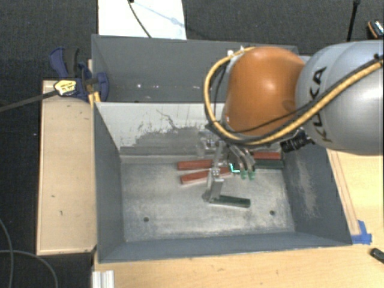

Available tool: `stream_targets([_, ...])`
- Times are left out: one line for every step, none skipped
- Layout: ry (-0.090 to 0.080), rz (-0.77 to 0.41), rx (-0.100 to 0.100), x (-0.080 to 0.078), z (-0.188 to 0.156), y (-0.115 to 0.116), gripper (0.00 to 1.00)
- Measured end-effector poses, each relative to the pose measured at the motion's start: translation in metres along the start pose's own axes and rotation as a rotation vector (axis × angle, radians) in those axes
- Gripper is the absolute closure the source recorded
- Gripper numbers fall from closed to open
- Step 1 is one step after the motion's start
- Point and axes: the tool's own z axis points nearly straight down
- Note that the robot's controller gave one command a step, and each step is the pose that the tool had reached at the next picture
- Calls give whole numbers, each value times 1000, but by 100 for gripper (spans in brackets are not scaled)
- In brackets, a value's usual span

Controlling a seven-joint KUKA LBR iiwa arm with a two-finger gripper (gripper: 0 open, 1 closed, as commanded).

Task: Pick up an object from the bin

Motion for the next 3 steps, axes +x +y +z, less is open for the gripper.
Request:
stream_targets([-1,236,1,-44,90,-12,0])
stream_targets([-5,-58,0,-67,164,-64,0])
stream_targets([-12,-53,-1,-69,160,-62,100])
